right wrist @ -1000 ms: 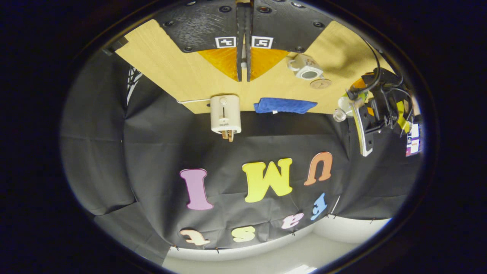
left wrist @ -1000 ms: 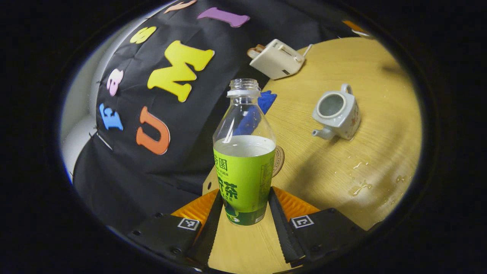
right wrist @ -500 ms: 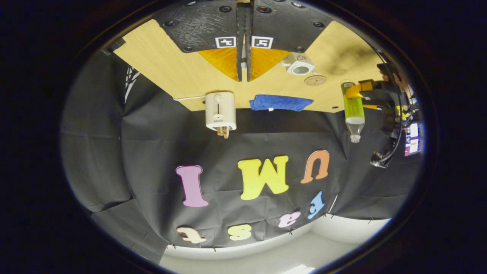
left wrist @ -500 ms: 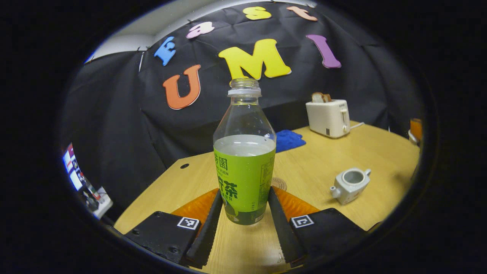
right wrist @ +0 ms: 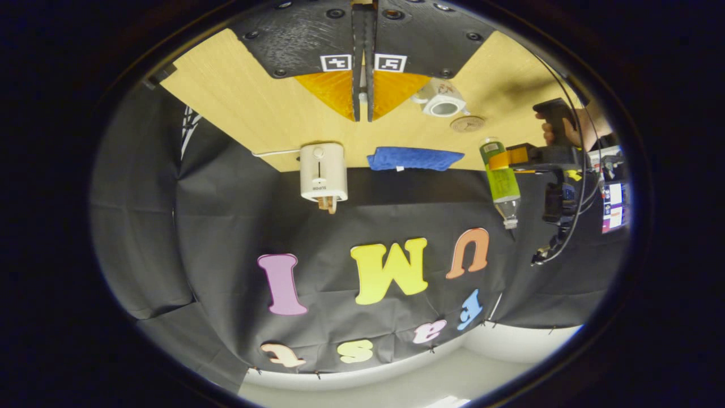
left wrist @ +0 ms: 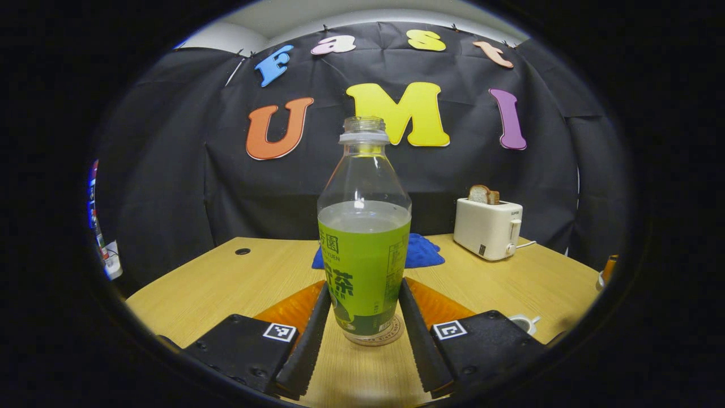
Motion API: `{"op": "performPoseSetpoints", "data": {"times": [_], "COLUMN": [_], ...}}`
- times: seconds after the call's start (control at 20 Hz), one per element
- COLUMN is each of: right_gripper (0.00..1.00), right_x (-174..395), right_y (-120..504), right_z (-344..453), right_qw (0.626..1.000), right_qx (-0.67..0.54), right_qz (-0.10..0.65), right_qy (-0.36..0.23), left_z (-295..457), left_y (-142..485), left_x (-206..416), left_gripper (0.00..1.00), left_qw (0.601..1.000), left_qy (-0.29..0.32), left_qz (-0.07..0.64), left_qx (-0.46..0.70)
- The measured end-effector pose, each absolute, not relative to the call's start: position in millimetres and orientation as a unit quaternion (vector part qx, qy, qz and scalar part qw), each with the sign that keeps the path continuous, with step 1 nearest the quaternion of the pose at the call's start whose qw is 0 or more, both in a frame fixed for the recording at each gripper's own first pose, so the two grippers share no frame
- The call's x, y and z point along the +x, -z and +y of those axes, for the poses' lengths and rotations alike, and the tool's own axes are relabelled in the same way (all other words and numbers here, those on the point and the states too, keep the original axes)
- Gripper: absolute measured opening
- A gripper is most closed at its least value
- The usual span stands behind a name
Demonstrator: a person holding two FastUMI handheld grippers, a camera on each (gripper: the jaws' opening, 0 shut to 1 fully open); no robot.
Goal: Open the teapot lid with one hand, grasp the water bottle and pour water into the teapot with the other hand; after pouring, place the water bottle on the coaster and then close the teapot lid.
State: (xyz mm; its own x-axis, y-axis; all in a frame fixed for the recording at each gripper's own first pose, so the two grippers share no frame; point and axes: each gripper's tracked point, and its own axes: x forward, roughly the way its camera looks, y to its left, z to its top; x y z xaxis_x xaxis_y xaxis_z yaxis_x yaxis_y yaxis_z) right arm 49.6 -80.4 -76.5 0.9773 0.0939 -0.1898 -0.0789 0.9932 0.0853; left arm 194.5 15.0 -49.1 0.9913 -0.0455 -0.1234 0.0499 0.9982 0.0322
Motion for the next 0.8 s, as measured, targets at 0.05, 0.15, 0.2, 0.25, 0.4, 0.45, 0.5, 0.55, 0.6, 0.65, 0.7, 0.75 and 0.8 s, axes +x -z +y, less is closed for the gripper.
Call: {"op": "performPoseSetpoints", "data": {"times": [0.05,0.15,0.2,0.25,0.4,0.45,0.5,0.55,0.6,0.65,0.7,0.75,0.8], "right_gripper": [0.0,0.0,0.0,0.0,0.0,0.0,0.0,0.0,0.0,0.0,0.0,0.0,0.0], "right_x": [50.5,53.0,53.9,54.3,55.7,56.0,56.8,57.4,58.8,57.7,58.0,58.3,57.6], "right_y": [78.0,82.9,84.5,86.2,90.4,92.5,93.6,93.9,94.6,96.3,96.4,97.2,97.7], "right_z": [-82.7,-85.2,-86.2,-86.4,-88.2,-89.0,-90.1,-90.1,-89.2,-88.9,-88.6,-88.4,-88.5], "right_qw": [0.994,0.993,0.993,0.993,0.992,0.992,0.992,0.992,0.992,0.991,0.991,0.991,0.991], "right_qx": [0.039,0.041,0.041,0.041,0.04,0.04,0.041,0.042,0.042,0.042,0.042,0.042,0.042], "right_qz": [0.098,0.105,0.107,0.109,0.114,0.115,0.116,0.117,0.118,0.119,0.12,0.12,0.12], "right_qy": [-0.042,-0.04,-0.039,-0.037,-0.034,-0.034,-0.033,-0.033,-0.033,-0.034,-0.034,-0.034,-0.034], "left_z": [15.0,15.4,15.1,13.8,8.8,8.6,9.2,9.8,8.9,7.9,7.1,6.8,6.8], "left_y": [52.9,61.8,66.7,70.6,84.4,87.3,89.1,91.6,93.0,95.1,95.9,95.5,96.3], "left_x": [202.0,211.7,216.1,219.6,226.5,228.6,229.4,231.1,231.8,232.1,232.9,233.7,235.3], "left_gripper": [0.72,0.73,0.73,0.73,0.73,0.74,0.74,0.74,0.74,0.74,0.74,0.75,0.75], "left_qw": [0.997,0.996,0.996,0.995,0.993,0.992,0.992,0.992,0.991,0.991,0.99,0.99,0.99], "left_qy": [0.024,0.024,0.025,0.029,0.039,0.04,0.04,0.039,0.04,0.041,0.043,0.043,0.044], "left_qz": [0.066,0.078,0.086,0.091,0.113,0.118,0.121,0.124,0.126,0.129,0.131,0.131,0.132], "left_qx": [0.019,0.019,0.018,0.016,0.007,0.006,0.006,0.007,0.004,0.003,0.003,0.004,0.005]}}
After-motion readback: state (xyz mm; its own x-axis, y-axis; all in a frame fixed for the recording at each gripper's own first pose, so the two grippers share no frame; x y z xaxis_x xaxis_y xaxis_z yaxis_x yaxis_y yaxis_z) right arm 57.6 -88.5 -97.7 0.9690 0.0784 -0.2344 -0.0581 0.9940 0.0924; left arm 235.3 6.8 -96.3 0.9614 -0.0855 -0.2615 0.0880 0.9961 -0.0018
